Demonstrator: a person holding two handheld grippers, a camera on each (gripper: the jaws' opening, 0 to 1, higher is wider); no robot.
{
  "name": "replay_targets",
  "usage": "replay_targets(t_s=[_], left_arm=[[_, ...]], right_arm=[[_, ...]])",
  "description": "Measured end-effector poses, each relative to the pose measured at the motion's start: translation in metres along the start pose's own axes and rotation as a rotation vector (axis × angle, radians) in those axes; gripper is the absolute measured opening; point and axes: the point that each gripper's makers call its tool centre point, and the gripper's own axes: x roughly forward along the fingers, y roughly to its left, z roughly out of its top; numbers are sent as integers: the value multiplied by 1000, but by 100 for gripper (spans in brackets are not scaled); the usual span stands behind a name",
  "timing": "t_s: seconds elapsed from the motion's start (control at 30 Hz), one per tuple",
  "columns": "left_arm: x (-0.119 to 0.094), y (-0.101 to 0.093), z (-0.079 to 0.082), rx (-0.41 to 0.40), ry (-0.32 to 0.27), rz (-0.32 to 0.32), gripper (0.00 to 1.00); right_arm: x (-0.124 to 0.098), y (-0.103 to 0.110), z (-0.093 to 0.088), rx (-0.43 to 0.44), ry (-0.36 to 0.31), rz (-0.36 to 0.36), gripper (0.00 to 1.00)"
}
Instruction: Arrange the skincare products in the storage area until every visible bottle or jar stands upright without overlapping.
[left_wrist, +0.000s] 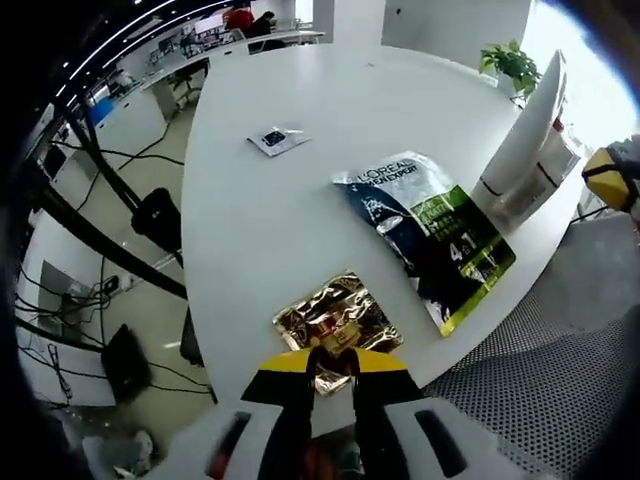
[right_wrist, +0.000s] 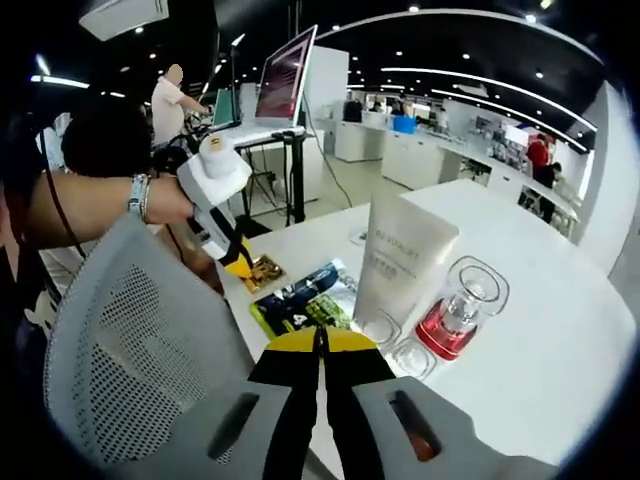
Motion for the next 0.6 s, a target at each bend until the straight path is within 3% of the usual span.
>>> replay_targets(t_s=[0.13,0.23,0.33,0.53,0.6], left_arm=[[-12,-2,15,-82,-45,4,20],[-11,2,14,-124,-15,38,31],[-4,-1,7,-191,38,26,38],[-1,1,13,-269,39,25,48],[2,-2,14,-286,64,12,52]], right_arm=[[0,0,1,-11,-5,-4,0],[1,0,1,-13,-3,-3,0],[1,-1,1,-17,-5,-7,0],[0,-4,0,-25,-2,-21,0],[-1,-4,0,-23,-3,-25,0]])
